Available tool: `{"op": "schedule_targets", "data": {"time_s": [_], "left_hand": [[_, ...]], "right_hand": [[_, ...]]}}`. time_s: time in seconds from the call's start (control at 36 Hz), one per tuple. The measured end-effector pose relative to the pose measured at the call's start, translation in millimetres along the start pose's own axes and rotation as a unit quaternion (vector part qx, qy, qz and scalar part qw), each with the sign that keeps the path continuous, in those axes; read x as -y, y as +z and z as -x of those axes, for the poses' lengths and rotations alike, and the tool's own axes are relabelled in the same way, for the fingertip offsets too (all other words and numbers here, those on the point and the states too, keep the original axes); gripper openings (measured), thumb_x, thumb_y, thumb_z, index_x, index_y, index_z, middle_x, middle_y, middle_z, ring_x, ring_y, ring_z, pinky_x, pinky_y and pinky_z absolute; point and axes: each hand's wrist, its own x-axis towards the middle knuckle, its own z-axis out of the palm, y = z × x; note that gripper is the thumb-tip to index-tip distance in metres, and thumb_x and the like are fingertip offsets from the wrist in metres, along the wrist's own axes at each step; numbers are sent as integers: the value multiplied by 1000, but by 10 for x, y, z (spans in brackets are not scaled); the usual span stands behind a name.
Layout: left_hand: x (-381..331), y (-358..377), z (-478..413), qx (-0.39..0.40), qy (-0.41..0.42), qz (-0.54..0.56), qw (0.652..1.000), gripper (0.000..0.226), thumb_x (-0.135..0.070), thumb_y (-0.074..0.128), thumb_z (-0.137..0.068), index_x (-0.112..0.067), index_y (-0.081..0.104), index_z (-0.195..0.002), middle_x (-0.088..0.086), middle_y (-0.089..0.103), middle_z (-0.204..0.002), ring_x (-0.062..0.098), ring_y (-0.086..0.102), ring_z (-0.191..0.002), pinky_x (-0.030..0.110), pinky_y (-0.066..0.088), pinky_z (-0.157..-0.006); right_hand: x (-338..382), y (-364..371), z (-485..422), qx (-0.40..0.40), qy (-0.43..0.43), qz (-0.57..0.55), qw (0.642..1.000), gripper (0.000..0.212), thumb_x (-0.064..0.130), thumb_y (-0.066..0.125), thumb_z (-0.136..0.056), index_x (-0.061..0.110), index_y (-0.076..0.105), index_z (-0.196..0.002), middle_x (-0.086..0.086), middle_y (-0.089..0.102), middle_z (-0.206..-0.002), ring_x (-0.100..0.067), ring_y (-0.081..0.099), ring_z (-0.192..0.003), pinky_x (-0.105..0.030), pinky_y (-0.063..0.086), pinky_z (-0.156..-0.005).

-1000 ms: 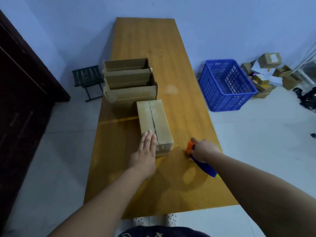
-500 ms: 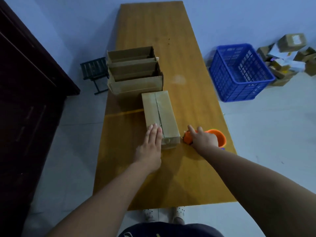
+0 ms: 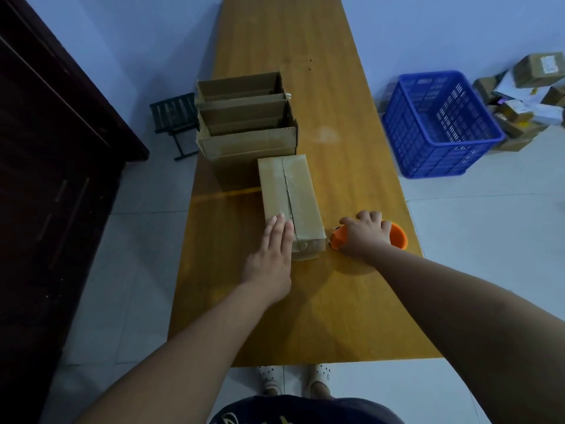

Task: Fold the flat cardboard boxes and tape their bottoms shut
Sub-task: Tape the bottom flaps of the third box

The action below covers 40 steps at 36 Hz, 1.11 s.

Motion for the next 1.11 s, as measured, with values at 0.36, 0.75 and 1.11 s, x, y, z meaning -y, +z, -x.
{"op": "schedule_targets", "data": {"time_s": [0.36,0.75,1.11], "left_hand": [[4,-46,-9,-12,-5,44,999,88,-23,52,-93,-17,-14,-151,1,-22,-158,23,-20,-145,35,33,-109],[55,-31,-18,-77,1,47,996,71,-14,51,-97,-15,7,-152,4,1,-160,23,0,-148,37,38,-109],[84,-101,-18,-67,17,65,995,70,-17,54,-96,-19,11,-151,0,4,-160,21,2,-148,34,43,-104]], "right_hand": [[260,-203,288,-167,-163,-236,943,50,-2,42,-93,19,50,-138,-5,53,-135,-22,42,-128,-33,37,-103],[537,6,716,-190,60,-556,807,36,13,42,-102,11,53,-136,-4,58,-133,-17,52,-124,-34,41,-107],[658,37,912,-9,15,-654,756,51,38,37,-103,17,33,-149,6,39,-148,-9,37,-132,-19,29,-103]]}}
